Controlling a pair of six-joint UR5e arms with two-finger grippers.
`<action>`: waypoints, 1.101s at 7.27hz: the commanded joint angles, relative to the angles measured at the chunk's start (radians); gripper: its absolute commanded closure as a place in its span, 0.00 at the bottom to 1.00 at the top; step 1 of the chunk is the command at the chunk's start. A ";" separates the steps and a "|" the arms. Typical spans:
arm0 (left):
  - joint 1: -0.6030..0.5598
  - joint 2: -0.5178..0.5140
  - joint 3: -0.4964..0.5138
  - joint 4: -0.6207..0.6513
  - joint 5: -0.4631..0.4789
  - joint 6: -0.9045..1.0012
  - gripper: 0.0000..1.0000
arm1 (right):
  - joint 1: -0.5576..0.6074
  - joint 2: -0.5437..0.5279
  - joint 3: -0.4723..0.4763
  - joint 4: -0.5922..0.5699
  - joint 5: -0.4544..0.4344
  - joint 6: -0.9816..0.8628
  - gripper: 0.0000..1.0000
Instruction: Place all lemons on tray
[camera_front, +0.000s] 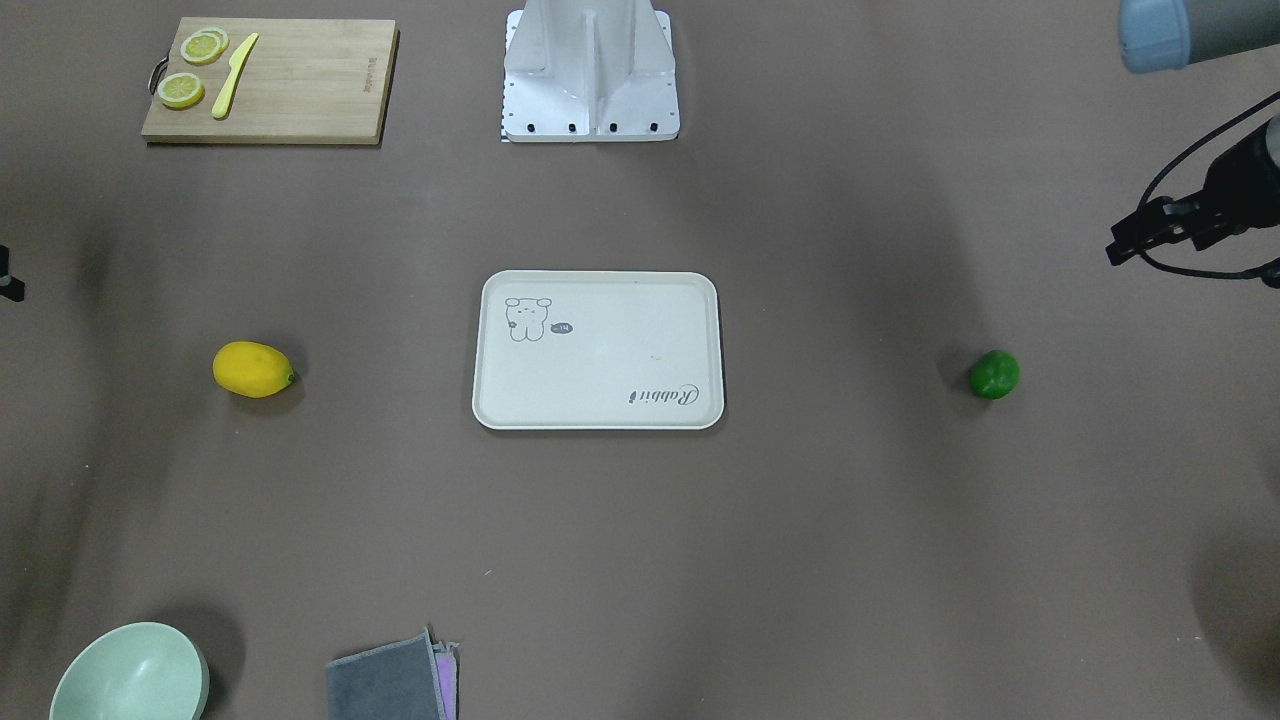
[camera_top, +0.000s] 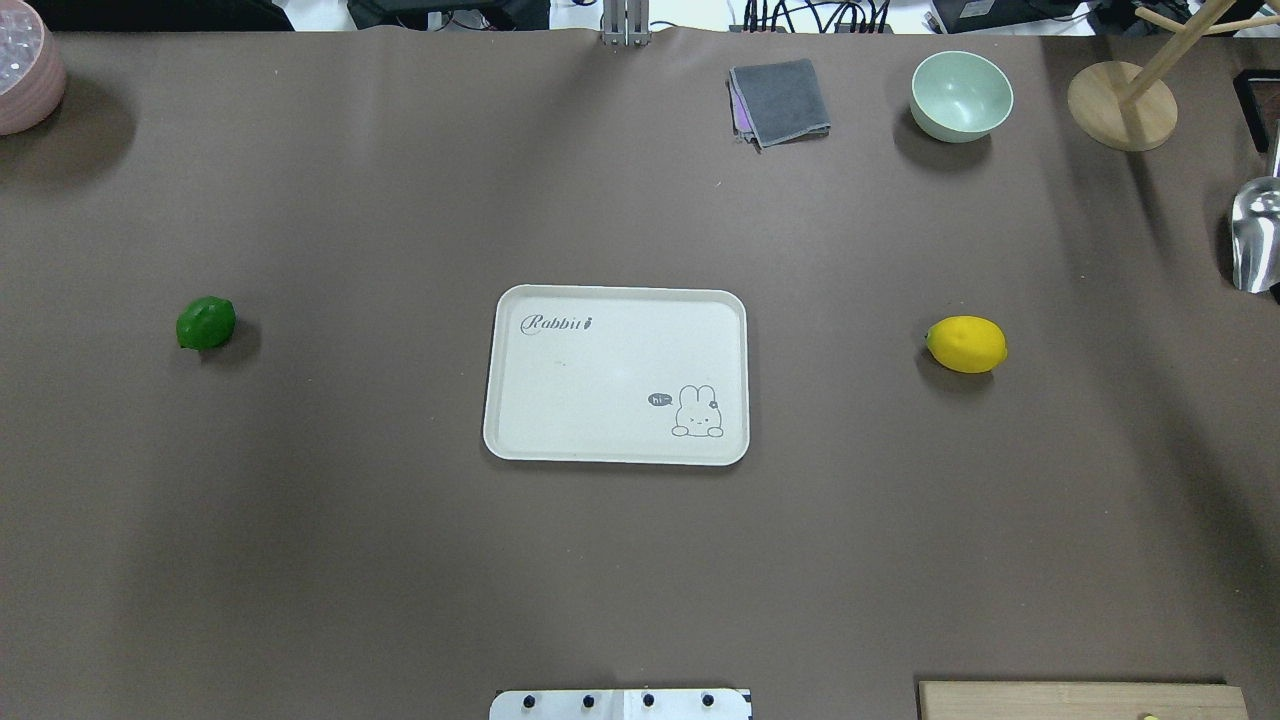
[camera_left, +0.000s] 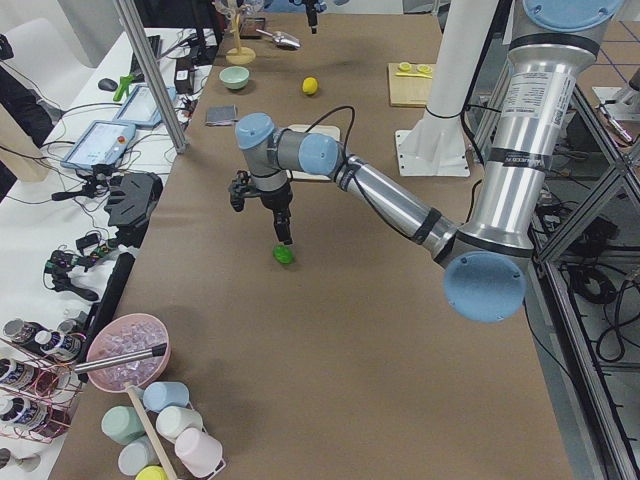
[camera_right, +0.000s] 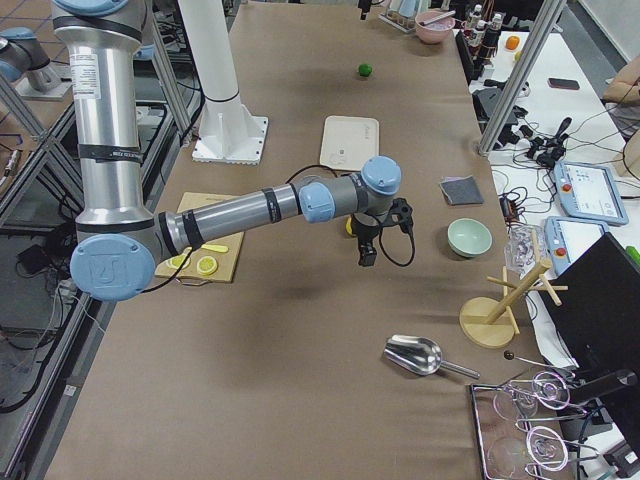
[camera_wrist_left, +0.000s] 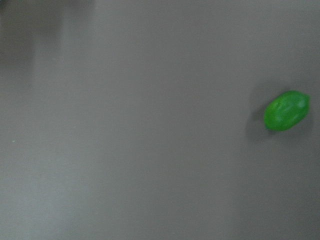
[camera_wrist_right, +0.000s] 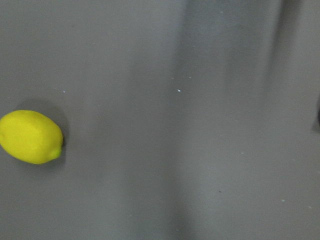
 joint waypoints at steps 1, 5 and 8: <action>0.028 -0.018 0.109 -0.213 0.006 -0.025 0.02 | -0.105 0.065 -0.004 0.010 -0.019 0.165 0.01; 0.118 -0.010 0.252 -0.424 0.006 -0.236 0.07 | -0.282 0.118 0.004 0.153 -0.161 0.174 0.01; 0.172 -0.074 0.347 -0.506 0.004 -0.350 0.06 | -0.332 0.131 0.002 0.151 -0.268 -0.172 0.01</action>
